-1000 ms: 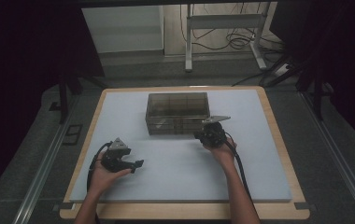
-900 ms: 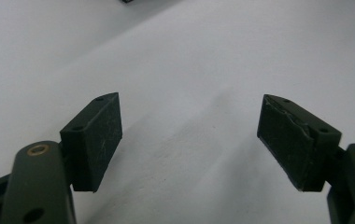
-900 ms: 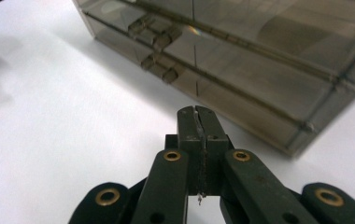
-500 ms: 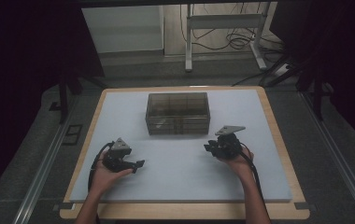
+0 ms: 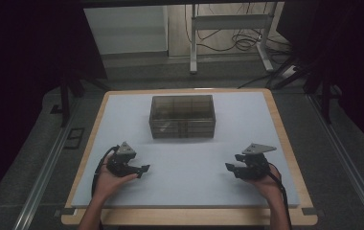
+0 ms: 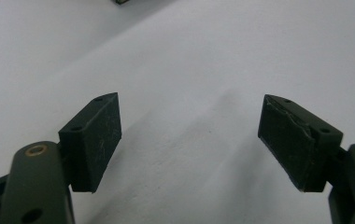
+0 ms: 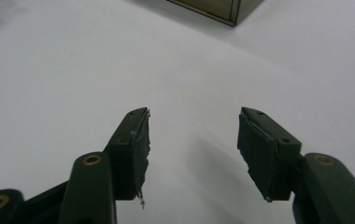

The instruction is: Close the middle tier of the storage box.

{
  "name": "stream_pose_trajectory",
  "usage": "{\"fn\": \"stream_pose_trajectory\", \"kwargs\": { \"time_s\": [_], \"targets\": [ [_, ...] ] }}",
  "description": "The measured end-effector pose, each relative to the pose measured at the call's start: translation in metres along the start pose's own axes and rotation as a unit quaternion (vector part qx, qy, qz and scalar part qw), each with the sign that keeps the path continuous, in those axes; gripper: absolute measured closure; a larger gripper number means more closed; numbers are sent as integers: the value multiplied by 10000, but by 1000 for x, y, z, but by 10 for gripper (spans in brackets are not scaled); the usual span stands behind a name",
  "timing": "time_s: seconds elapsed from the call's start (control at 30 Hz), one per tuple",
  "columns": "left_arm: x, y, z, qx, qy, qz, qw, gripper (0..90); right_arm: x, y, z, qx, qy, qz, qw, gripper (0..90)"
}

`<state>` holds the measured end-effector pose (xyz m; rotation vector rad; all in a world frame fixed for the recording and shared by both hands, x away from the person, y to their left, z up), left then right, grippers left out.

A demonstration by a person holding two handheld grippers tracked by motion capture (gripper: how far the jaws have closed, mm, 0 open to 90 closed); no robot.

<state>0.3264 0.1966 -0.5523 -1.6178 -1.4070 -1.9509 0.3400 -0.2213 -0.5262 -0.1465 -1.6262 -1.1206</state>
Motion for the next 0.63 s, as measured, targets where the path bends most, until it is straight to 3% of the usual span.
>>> {"fn": "stream_pose_trajectory", "kwargs": {
  "time_s": [0.27, 0.47, 0.63],
  "targets": [
    [3, 2, -2, -69, -4, -16, 10000, 220, 6, -14, -3, -138, -146, -25, 9998, 389],
    [1, 2, -1, -66, 0, -17, 10000, 218, 6, -15, -4, -144, -140, -37, 9998, 381],
    [0, 3, -2, -76, -2, -1, 10000, 216, 12, -15, -7, -277, -65, -229, 9993, 380]
  ]
}}
Point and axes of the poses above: each handheld gripper's, and its own axes: x roughly backward along the jaws, y roughly out of its top, z roughly to its left, the point moved 3 cm from there along -x, roughly forward along the jaws, and after that the axes turned 13 degrees about z, right-handed, at the moved point
